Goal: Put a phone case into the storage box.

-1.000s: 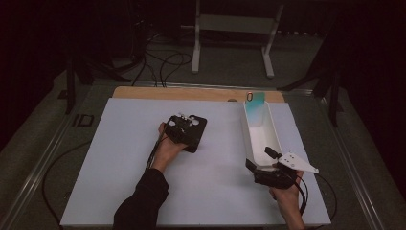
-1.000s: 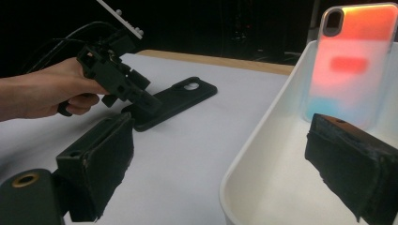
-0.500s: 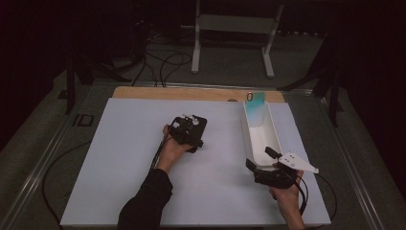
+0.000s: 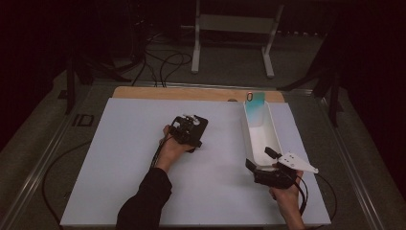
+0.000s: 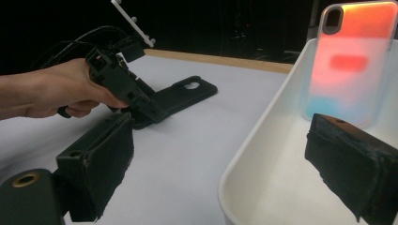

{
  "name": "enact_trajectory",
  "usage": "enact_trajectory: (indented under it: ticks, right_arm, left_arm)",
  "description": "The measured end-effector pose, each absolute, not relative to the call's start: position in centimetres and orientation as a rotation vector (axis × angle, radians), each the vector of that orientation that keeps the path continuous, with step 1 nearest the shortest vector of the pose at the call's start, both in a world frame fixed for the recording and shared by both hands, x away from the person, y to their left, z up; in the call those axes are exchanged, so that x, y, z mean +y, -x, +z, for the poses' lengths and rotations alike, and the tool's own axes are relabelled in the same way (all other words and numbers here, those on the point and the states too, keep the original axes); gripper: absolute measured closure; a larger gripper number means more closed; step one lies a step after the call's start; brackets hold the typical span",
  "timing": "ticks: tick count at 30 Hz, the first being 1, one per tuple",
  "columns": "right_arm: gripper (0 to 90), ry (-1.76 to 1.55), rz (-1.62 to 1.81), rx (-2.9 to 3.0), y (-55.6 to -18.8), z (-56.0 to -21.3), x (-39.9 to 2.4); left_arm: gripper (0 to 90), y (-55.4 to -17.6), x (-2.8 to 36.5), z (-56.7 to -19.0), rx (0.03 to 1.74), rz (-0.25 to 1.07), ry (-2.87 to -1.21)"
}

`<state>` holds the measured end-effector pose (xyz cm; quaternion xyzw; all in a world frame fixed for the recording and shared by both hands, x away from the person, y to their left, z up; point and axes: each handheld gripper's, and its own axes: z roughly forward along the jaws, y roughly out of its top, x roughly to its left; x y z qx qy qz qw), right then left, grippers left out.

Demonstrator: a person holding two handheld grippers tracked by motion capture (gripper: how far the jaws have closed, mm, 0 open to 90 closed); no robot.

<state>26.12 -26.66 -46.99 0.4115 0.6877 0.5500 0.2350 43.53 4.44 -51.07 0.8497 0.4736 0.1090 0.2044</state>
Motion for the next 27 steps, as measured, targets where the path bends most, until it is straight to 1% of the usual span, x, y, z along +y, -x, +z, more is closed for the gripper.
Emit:
enact_trajectory:
  ticks: [9, 10, 17, 26, 27]
  right_arm:
    - [8.1, -1.130, 1.511, 1.889, -26.1, -47.0, -26.7]
    - [8.1, -1.133, 1.511, 1.887, -26.1, -47.0, -26.7]
    - [8.2, -1.137, 1.508, 1.881, -26.2, -46.9, -26.9]
    - [8.1, -1.151, 1.518, 1.893, -26.3, -46.9, -26.9]
    - [8.1, -1.149, 1.518, 1.896, -26.3, -46.8, -26.8]
  left_arm:
    - [16.6, -43.1, 4.7, -50.7, 1.292, 0.295, -2.372]
    - [16.7, -42.9, 4.6, -50.5, 1.273, 0.321, -2.376]
    - [16.5, -42.2, 4.8, -49.2, 1.233, 0.366, -2.344]
    - [16.4, -40.9, 6.4, -47.2, 1.188, 0.380, -2.256]
    - [16.4, -40.4, 6.8, -46.8, 1.161, 0.393, -2.239]
